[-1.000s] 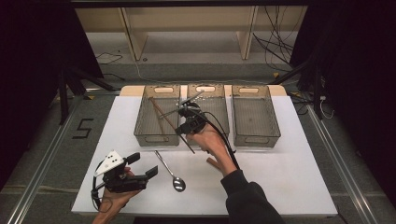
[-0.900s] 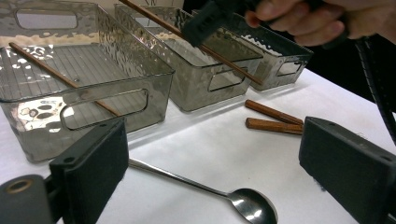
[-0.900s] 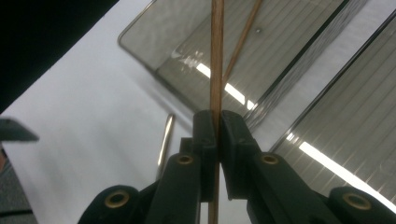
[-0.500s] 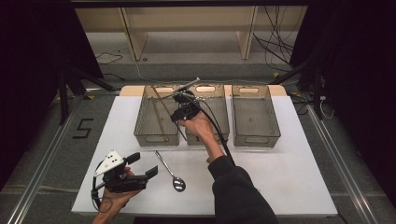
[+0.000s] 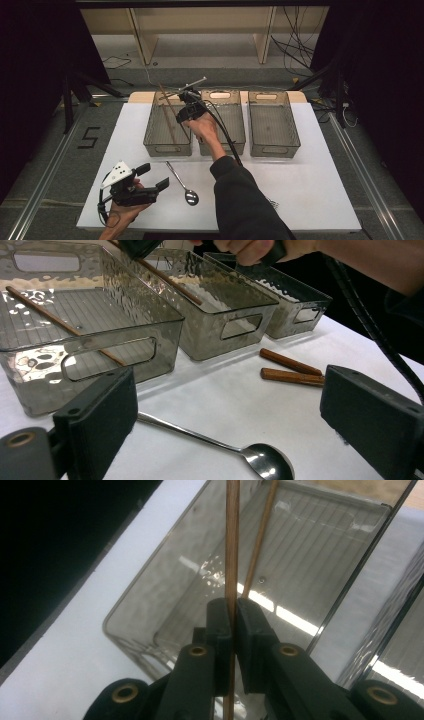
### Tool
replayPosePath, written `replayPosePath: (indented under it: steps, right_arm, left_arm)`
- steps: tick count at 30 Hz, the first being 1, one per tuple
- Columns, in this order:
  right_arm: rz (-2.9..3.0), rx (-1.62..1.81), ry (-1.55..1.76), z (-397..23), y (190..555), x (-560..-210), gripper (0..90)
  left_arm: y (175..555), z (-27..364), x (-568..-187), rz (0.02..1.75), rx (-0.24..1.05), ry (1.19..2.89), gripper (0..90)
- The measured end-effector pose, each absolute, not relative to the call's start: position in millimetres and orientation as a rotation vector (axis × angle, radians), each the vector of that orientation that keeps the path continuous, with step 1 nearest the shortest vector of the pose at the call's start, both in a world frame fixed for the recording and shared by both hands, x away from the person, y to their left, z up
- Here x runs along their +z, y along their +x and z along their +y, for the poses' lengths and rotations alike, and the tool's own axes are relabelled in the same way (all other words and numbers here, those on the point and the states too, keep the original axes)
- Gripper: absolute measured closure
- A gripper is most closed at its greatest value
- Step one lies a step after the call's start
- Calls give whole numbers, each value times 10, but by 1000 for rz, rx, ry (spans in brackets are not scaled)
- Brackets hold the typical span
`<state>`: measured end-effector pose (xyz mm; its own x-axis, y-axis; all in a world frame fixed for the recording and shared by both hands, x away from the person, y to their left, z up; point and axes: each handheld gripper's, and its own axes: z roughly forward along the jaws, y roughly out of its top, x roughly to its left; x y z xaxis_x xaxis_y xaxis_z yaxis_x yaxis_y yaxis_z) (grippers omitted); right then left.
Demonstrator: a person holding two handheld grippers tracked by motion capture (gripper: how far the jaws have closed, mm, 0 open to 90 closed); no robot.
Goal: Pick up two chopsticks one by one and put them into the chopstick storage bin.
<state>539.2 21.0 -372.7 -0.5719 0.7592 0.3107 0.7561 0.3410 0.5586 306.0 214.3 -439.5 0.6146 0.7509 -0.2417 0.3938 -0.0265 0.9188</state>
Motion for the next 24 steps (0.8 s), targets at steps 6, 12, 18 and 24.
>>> replayPosePath:
  steps: [6,12,18,24]
  right_arm:
    - [2562,1061,1470,279,5455,-3763,855]
    - [2559,1053,1482,334,5489,-3802,855]
    - [2545,1038,1517,342,5538,-3875,855]
    - [2534,1008,1547,368,5565,-3949,844]
  left_arm:
    - [3058,2142,-4394,965,369,1641,78]
    - [3058,2148,-4393,964,370,1640,78]
    - [3056,2142,-4391,960,370,1642,78]
    - [3054,2145,-4391,962,369,1641,78]
